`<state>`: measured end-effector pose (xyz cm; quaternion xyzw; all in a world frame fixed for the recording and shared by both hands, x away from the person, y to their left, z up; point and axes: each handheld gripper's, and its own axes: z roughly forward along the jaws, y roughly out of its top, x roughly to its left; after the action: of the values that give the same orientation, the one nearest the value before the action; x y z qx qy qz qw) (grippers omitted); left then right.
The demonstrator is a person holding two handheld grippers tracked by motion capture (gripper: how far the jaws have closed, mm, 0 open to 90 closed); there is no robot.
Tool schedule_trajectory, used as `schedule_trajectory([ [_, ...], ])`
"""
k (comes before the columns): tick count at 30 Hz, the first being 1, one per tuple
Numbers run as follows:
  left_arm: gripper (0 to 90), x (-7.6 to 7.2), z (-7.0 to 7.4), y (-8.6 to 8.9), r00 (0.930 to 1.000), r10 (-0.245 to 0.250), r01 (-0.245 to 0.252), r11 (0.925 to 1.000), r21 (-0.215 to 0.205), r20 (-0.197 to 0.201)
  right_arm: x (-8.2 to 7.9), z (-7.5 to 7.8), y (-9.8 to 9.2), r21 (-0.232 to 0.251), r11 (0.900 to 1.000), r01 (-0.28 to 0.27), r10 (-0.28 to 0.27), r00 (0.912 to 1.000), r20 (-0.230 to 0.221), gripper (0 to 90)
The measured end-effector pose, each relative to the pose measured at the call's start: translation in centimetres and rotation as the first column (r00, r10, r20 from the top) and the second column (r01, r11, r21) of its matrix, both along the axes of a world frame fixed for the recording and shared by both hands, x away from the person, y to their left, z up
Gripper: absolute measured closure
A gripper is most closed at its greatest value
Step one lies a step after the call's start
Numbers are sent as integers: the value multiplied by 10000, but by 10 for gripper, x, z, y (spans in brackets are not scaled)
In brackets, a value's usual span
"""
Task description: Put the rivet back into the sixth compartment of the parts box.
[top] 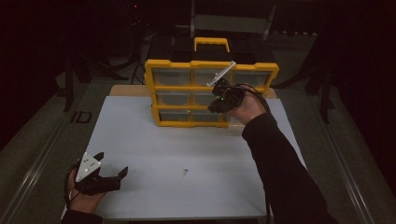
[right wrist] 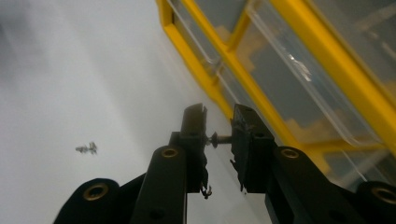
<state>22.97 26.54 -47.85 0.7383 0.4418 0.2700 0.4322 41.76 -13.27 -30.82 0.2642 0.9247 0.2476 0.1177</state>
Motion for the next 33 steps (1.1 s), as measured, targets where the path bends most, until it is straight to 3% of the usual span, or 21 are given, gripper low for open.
schedule_trajectory([
  [12,8,1,0,0,10000,-47,47,10000,-1,-22,0,14,-44,21,9974,721,-721,9971,252,747],
  [24,8,2,0,0,9999,-120,119,9999,-15,-36,-3,12,-72,-128,9932,1156,-1151,9928,346,737],
  [25,8,2,0,0,9999,-116,116,9999,-46,-36,-3,12,-73,-79,9930,1176,-1172,9922,427,651],
  [27,8,2,0,0,9999,-119,119,9999,-27,-62,-4,13,-73,1,9922,1250,-1246,9889,810,387],
  [28,8,2,0,0,9999,-119,119,9999,-27,-62,-4,13,-73,1,9922,1250,-1246,9889,810,387],
  [29,8,2,-1,0,9999,-120,120,9999,-32,-69,-6,14,-71,-69,9895,1445,-1426,9823,1214,237],
  [33,8,2,-1,-1,9998,-151,151,9999,-26,-99,-7,14,-67,-77,9919,1268,-1247,9838,1285,212],
])
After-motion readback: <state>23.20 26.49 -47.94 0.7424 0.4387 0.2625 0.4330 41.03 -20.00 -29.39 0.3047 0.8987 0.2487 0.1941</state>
